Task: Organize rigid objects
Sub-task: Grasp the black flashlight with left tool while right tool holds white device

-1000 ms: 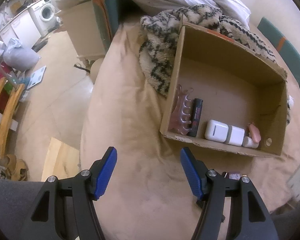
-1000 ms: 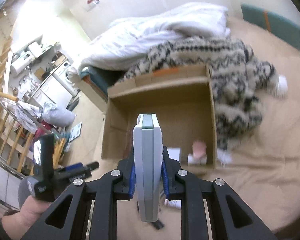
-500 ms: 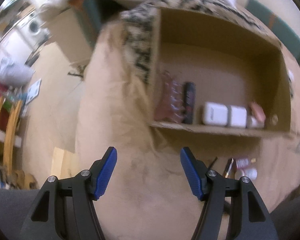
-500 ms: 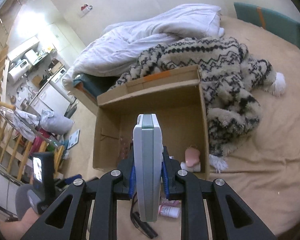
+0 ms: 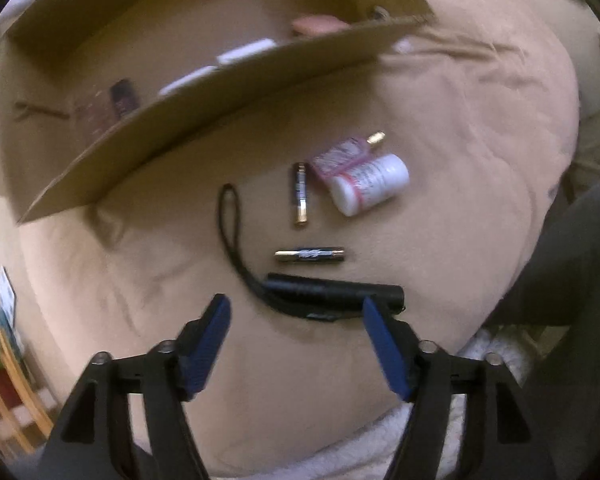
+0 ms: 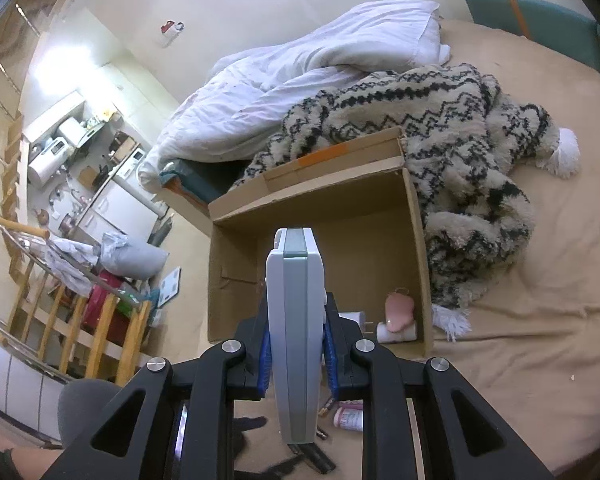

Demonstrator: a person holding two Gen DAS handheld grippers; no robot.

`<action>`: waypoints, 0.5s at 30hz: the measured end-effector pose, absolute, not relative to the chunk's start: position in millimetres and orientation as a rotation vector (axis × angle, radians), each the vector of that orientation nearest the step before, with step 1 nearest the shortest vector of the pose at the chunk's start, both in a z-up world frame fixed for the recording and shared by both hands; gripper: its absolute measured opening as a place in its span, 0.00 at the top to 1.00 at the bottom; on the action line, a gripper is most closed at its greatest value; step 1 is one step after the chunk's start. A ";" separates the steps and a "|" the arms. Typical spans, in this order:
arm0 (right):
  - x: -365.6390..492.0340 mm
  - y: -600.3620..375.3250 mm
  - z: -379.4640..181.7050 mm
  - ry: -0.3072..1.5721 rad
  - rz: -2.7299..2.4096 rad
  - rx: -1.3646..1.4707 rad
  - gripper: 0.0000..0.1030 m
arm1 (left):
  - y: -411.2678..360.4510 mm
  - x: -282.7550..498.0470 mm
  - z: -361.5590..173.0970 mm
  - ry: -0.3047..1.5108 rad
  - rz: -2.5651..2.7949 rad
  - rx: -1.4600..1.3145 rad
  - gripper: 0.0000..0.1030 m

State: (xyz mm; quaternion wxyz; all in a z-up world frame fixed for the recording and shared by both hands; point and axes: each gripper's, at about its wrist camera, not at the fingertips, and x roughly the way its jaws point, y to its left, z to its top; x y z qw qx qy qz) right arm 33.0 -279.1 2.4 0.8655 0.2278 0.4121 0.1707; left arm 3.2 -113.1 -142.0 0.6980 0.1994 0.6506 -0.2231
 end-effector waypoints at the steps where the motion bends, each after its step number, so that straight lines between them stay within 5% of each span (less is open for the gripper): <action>1: 32.5 -278.9 3.1 0.862 0.360 0.475 0.78 | -116.8 4.0 -147.0 1.461 -0.494 0.454 0.28; 15: 33.5 -274.8 -0.9 0.891 0.357 0.459 0.78 | -152.8 10.0 -191.1 1.546 -0.556 0.604 0.09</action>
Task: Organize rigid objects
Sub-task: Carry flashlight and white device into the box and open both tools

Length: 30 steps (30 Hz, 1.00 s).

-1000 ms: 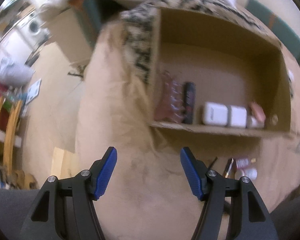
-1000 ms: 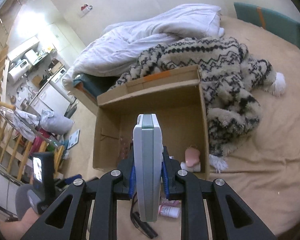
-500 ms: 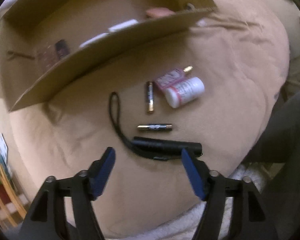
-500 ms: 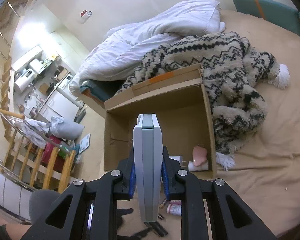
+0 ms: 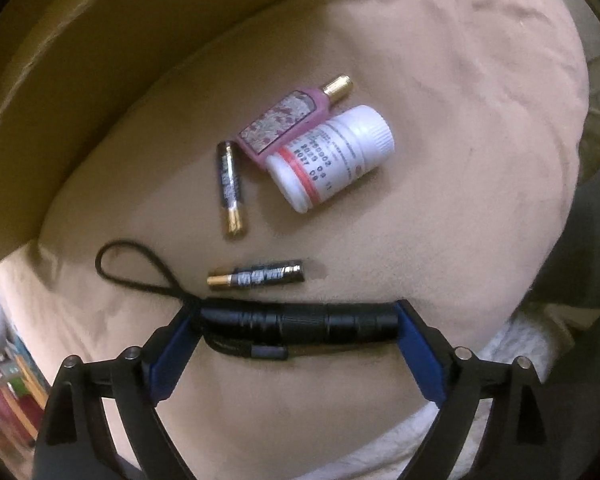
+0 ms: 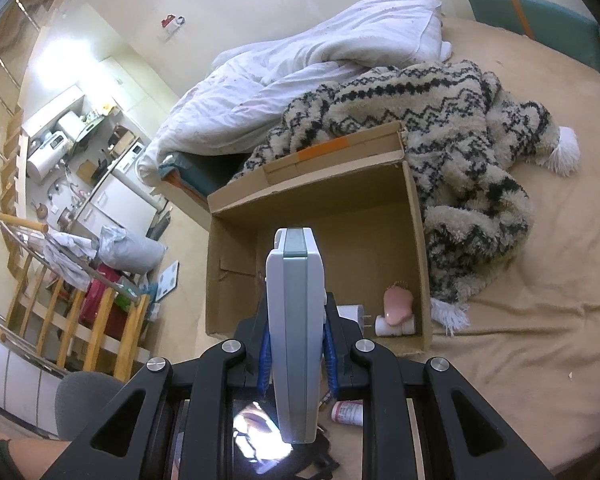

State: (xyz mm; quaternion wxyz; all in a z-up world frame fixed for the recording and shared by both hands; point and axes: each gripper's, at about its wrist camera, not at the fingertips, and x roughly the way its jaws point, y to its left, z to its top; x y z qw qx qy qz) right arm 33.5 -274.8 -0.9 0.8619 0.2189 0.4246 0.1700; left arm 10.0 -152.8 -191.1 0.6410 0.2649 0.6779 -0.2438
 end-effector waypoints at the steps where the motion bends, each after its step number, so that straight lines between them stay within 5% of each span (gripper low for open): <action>1: 34.2 -274.1 -1.8 0.893 0.357 0.455 0.78 | -153.4 11.9 -191.5 1.550 -0.553 0.593 0.09; 17: 39.2 -272.0 -7.9 0.920 0.339 0.438 0.78 | -103.4 19.9 -155.2 1.552 -0.450 0.464 0.17; 30: 39.0 -277.2 -9.0 0.912 0.316 0.443 0.78 | -21.4 36.4 -46.7 1.314 -0.259 0.245 0.17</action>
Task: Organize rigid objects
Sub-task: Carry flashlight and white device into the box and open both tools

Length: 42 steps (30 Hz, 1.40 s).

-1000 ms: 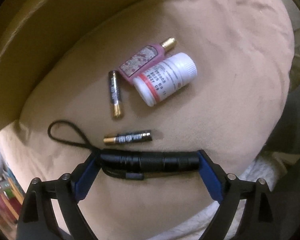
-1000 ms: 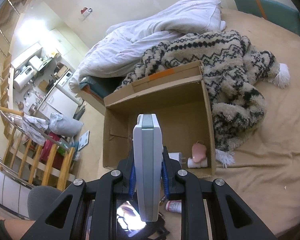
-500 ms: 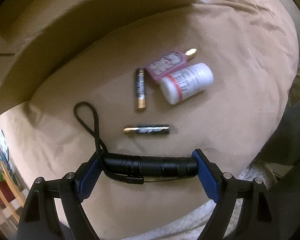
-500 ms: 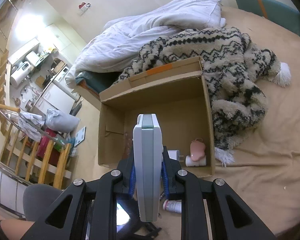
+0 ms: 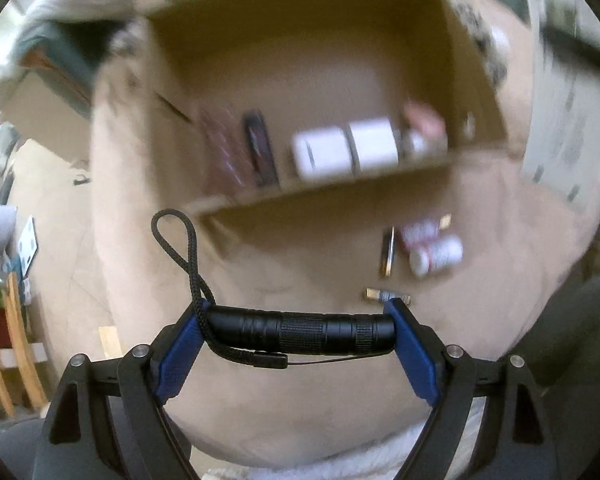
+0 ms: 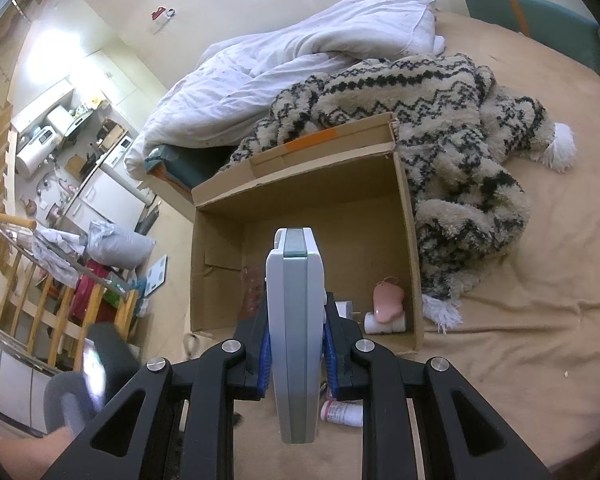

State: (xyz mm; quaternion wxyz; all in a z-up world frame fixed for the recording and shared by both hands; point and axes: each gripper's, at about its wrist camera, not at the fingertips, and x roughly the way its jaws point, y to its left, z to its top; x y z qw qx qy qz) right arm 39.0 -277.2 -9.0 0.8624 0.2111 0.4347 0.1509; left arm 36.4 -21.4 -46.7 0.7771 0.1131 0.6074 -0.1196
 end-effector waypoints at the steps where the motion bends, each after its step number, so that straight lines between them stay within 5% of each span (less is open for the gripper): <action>1: 39.5 -278.1 -8.1 0.906 0.316 0.444 0.78 | -18.7 38.9 -35.9 1.279 -0.249 0.230 0.17; 16: 72.2 -279.4 -0.4 0.850 0.300 0.417 0.78 | -45.7 109.4 31.9 0.958 -0.122 0.107 0.17; 31: 121.1 -263.4 -42.7 0.989 0.258 0.355 0.78 | -82.6 154.8 -63.1 1.077 -0.200 0.124 0.17; 42: 130.2 -249.9 -76.9 1.093 0.245 0.329 0.78 | -82.6 157.1 -82.7 1.136 -0.173 0.139 0.16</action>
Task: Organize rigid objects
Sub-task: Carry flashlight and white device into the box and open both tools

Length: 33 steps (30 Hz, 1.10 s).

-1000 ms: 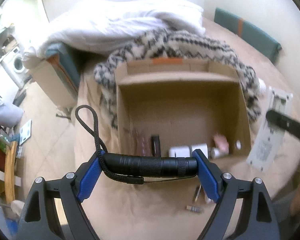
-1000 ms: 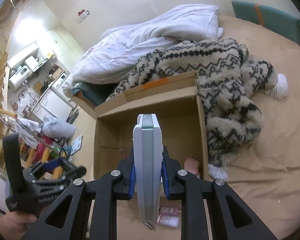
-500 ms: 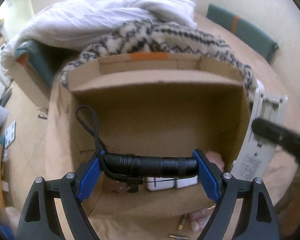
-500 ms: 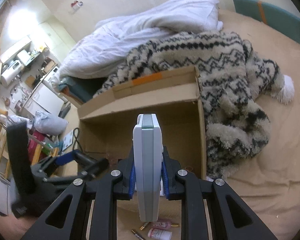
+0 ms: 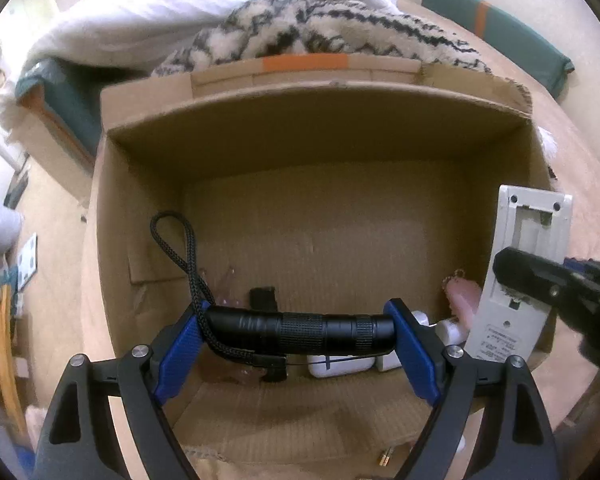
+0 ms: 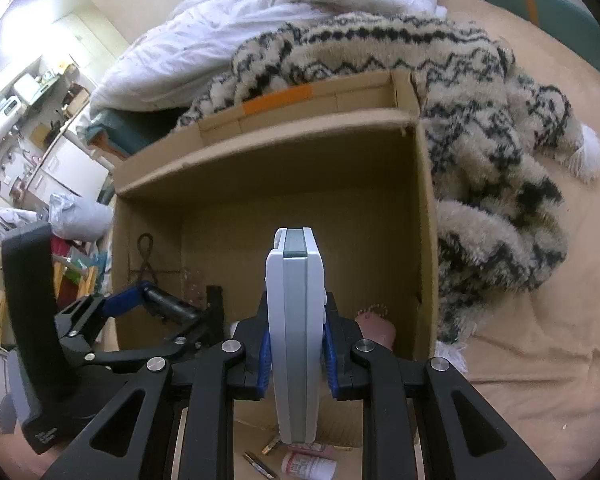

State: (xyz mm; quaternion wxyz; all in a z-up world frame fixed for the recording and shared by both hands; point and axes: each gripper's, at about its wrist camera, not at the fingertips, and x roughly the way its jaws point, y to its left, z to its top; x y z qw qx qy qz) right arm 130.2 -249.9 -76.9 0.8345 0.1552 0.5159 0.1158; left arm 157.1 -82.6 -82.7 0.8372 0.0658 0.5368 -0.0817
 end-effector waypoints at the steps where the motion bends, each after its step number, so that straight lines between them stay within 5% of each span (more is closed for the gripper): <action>1: 130.8 -249.7 -78.9 1.096 0.244 0.331 0.78 | -81.4 157.1 -84.3 1.144 -0.172 0.134 0.16; 33: 143.0 -254.4 -93.0 1.132 0.255 0.434 0.72 | -75.6 164.5 -106.6 1.243 -0.112 0.055 0.16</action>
